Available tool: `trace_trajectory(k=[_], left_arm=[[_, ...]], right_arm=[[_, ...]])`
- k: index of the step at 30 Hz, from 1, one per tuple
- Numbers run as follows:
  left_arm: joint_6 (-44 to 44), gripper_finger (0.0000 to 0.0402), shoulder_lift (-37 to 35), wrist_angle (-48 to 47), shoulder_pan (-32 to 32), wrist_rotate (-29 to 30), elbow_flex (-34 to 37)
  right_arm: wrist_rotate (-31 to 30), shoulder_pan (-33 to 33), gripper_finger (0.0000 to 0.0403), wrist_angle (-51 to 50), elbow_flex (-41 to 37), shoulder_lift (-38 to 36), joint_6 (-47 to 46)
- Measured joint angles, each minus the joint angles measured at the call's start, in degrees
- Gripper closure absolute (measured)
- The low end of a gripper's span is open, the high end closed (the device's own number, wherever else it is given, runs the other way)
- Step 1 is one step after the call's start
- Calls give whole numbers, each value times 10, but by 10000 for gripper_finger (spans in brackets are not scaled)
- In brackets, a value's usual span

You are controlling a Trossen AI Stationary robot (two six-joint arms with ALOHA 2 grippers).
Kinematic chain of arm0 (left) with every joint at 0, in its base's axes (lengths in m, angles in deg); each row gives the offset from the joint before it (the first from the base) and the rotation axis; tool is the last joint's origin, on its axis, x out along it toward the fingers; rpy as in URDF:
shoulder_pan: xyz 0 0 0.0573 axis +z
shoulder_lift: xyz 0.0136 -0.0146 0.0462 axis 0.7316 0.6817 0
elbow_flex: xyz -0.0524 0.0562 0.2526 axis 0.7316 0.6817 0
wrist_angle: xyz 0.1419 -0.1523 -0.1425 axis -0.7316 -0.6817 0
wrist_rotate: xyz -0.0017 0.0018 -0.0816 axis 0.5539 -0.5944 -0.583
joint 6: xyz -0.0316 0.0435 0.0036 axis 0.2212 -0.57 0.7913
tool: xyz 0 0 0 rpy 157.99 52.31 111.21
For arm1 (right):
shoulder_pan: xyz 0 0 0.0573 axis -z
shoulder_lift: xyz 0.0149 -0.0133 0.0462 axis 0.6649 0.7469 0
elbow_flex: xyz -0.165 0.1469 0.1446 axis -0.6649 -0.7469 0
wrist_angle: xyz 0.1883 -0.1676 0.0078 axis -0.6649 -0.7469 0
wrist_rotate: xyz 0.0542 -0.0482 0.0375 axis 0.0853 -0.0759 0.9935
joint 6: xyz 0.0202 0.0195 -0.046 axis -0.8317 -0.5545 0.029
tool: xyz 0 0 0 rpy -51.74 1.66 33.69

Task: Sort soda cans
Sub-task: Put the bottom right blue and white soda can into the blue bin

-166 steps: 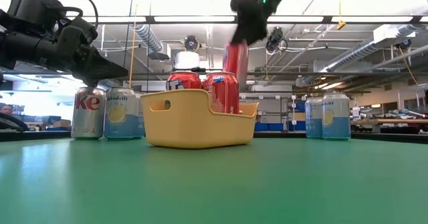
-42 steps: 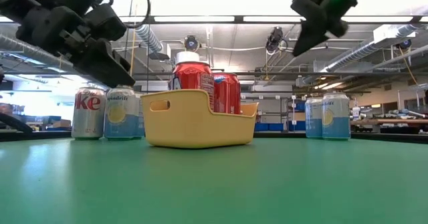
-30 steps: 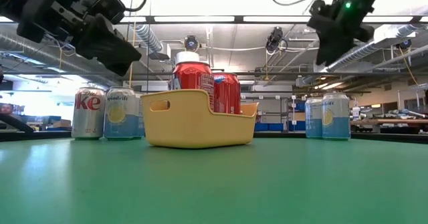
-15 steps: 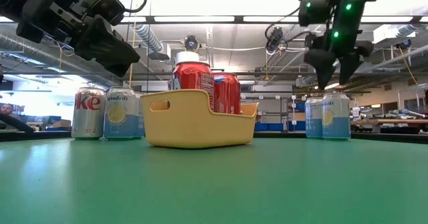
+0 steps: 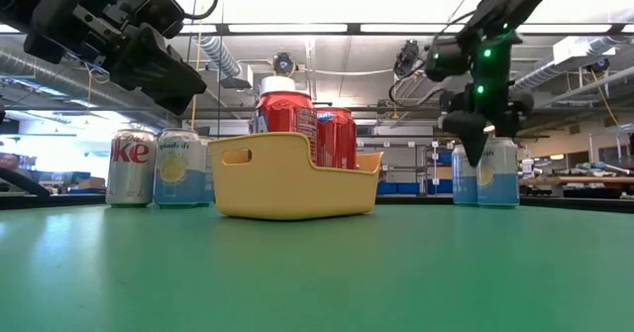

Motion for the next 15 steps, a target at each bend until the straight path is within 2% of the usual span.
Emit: trace_trajectory(k=[4,8,15], left_arm=[[0,401,0,-2,0,0,0],[0,401,0,-2,0,0,0],[0,401,0,-2,0,0,0]], right_arm=[[33,11,46,4,0,31,19],[56,-1,119,5,1,37,36],[168,-54,119,-67,37,-11,48]])
